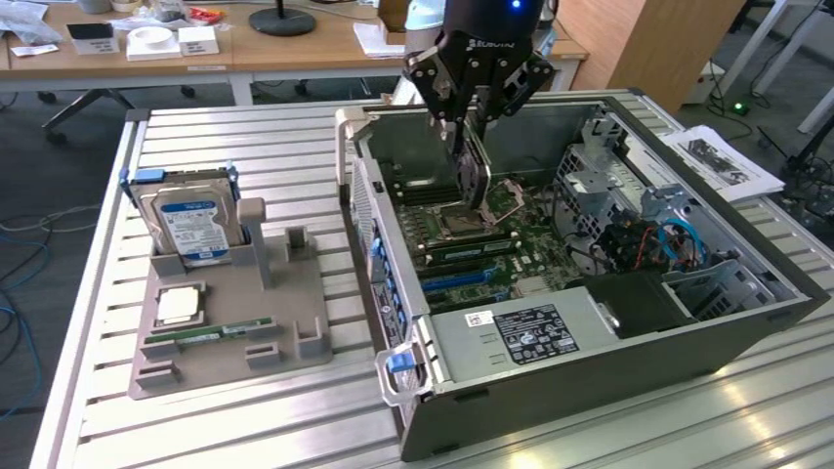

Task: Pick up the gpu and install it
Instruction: 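Pick up the gpu and move the gpu toward the slot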

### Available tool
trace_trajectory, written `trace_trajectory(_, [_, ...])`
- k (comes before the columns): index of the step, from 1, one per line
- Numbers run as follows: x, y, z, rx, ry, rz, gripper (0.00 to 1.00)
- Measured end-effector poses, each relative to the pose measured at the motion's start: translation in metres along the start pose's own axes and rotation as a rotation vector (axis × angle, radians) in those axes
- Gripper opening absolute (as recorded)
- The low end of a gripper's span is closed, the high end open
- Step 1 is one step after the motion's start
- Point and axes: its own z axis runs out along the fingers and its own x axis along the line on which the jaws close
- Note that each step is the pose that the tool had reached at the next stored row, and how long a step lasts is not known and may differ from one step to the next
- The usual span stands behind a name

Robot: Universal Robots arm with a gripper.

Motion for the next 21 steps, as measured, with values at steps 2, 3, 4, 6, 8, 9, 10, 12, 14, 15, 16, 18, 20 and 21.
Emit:
trace_trajectory(2, [-0.004, 0.0004, 0.0001, 0.0000, 0.0000, 0.000, 0.27])
trace_trajectory(3, [-0.006, 0.0006, 0.0001, 0.0000, 0.0000, 0.000, 0.27])
trace_trajectory(4, [-0.009, 0.0008, 0.0002, 0.0001, 0.0000, 0.000, 0.27])
trace_trajectory(6, [-0.014, 0.0013, 0.0004, 0.0001, 0.0000, 0.000, 0.27])
trace_trajectory(8, [-0.021, 0.0019, 0.0006, 0.0000, 0.0000, 0.000, 0.27])
trace_trajectory(9, [-0.024, 0.0023, 0.0007, -0.0001, -0.0001, 0.000, 0.27])
trace_trajectory(10, [-0.027, 0.0026, 0.0008, 0.0000, 0.0000, 0.000, 0.27])
trace_trajectory(12, [-0.034, 0.0032, 0.0010, 0.0000, 0.0000, 0.000, 0.27])
trace_trajectory(14, [-0.041, 0.0039, 0.0012, 0.0000, 0.0000, 0.000, 0.27])
trace_trajectory(15, [-0.045, 0.0043, 0.0013, 0.0000, 0.0000, 0.000, 0.27])
trace_trajectory(16, [-0.049, 0.0046, 0.0014, 0.0001, 0.0000, 0.000, 0.27])
trace_trajectory(18, [-0.056, 0.0053, 0.0016, 0.0000, 0.0000, 0.000, 0.27])
trace_trajectory(20, [-0.063, 0.0059, 0.0018, 0.0001, 0.0000, 0.000, 0.27])
trace_trajectory(21, [-0.067, 0.0062, 0.0018, 0.0001, 0.0000, 0.000, 0.27])
